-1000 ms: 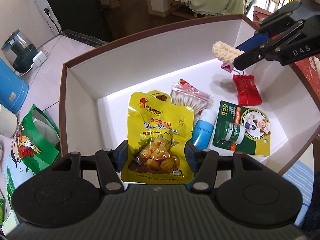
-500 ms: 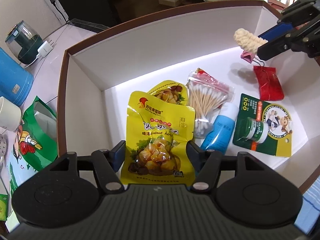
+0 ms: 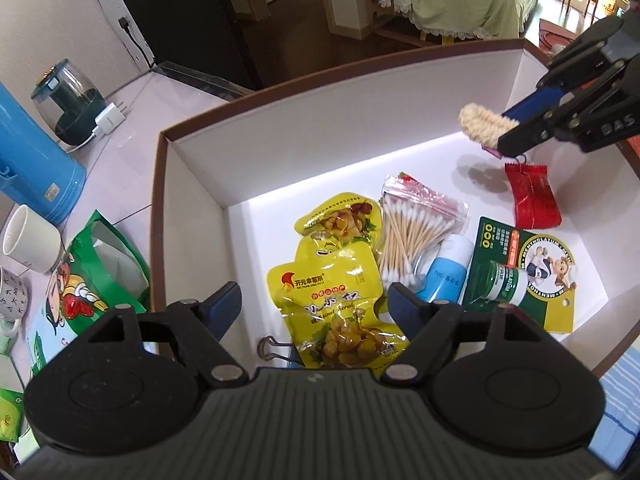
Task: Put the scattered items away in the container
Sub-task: 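Open the left gripper to drop the pouch while the right lowers the ring snack into the box, then raise both open tools out of the box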
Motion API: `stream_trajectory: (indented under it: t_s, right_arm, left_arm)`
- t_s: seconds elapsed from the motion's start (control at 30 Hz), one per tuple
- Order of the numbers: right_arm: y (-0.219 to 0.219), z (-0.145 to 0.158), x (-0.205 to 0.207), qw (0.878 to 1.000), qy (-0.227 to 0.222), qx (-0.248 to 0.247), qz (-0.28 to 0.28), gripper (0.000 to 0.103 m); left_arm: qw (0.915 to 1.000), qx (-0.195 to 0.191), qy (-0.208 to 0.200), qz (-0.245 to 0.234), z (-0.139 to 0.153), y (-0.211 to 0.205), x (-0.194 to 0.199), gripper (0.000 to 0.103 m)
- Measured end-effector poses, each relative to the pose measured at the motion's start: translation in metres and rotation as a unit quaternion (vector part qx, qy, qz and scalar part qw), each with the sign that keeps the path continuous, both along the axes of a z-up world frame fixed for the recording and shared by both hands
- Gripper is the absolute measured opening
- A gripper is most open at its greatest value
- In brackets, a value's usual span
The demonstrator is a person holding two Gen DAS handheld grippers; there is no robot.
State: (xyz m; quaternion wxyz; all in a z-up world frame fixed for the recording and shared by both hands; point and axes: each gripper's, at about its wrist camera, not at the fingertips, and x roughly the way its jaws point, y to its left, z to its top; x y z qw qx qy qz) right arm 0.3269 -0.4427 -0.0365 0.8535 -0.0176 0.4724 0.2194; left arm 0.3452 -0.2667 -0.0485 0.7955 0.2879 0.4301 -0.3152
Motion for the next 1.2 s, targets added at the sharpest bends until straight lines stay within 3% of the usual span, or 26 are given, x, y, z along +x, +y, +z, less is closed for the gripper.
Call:
stream_trajectory:
  t_s: [0.43, 0.6, 0.67, 0.7, 0.77, 1.2]
  right_arm:
    - [0.010, -0.024, 0.030, 0.999, 0.022, -0.041, -0.015, 0.022]
    - [0.008, -0.033, 0.041, 0.998, 0.041, -0.029, -0.035, 0.023]
    - [0.007, -0.035, 0.042, 0.998, 0.048, -0.023, -0.040, 0.056]
    - [0.007, -0.031, 0.040, 0.998, 0.036, -0.026, -0.045, 0.085]
    - [0.008, -0.021, 0.035, 0.998, 0.011, -0.028, -0.046, 0.086]
    - [0.015, 0.000, -0.007, 0.999, 0.021, -0.023, -0.042, 0.087]
  left_arm:
    - [1.0000, -0.004, -0.005, 0.008, 0.003, 0.005, 0.003, 0.078]
    - [0.9999, -0.008, -0.002, 0.010, 0.003, 0.005, 0.004, 0.078]
    - [0.9999, -0.010, -0.002, 0.011, 0.003, 0.005, 0.004, 0.078]
    - [0.9999, -0.011, -0.002, 0.011, 0.003, 0.005, 0.004, 0.078]
    - [0.9998, -0.012, -0.002, 0.014, 0.003, 0.005, 0.004, 0.078]
    - [0.9996, -0.012, -0.002, 0.024, 0.009, 0.003, -0.002, 0.079]
